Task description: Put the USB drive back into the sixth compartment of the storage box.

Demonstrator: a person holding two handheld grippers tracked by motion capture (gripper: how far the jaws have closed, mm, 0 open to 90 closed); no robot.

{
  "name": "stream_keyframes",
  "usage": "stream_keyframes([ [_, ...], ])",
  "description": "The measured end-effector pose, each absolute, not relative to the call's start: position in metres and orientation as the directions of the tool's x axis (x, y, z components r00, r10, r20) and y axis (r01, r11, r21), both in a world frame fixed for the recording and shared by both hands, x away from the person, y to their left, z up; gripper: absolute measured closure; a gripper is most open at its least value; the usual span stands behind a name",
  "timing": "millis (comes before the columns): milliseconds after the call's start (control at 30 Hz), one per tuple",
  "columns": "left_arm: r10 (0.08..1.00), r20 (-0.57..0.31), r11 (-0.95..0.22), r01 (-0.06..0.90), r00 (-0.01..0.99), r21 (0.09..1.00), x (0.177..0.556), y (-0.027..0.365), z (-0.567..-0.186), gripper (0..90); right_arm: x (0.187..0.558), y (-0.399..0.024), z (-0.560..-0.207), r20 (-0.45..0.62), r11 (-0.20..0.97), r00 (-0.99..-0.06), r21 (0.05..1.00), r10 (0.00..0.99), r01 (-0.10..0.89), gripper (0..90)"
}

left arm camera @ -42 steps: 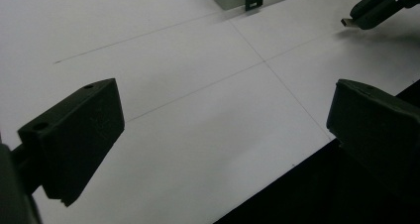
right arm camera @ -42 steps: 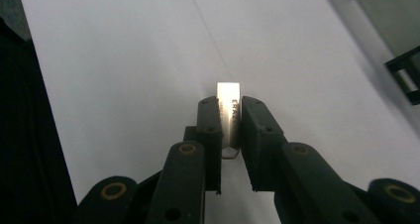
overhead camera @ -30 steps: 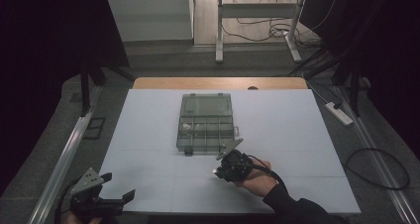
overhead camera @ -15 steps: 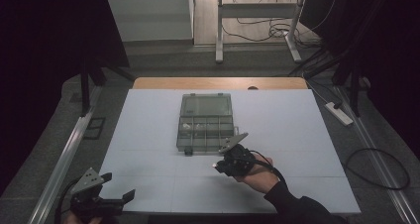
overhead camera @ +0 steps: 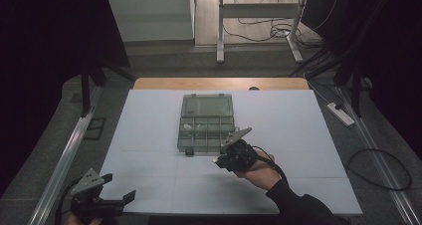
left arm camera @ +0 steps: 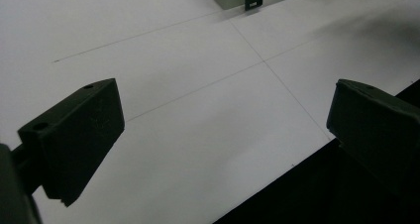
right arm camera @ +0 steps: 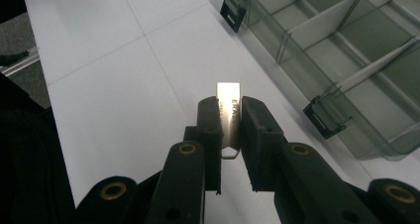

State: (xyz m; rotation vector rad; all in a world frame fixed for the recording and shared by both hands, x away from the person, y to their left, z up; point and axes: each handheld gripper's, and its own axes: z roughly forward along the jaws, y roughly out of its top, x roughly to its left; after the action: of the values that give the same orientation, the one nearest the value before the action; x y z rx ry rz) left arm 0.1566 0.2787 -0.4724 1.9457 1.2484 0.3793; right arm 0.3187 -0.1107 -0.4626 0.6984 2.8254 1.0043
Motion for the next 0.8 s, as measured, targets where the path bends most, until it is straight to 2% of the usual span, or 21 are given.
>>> stream_keyframes([
  [800,0.867,-0.155,-0.215,0.636,0.474,0.741,0.157,0.279,-0.473,1.3,0.341,-0.098,-0.454,0.079,0.648,-0.888,0.654,0.453,0.389,78.4],
])
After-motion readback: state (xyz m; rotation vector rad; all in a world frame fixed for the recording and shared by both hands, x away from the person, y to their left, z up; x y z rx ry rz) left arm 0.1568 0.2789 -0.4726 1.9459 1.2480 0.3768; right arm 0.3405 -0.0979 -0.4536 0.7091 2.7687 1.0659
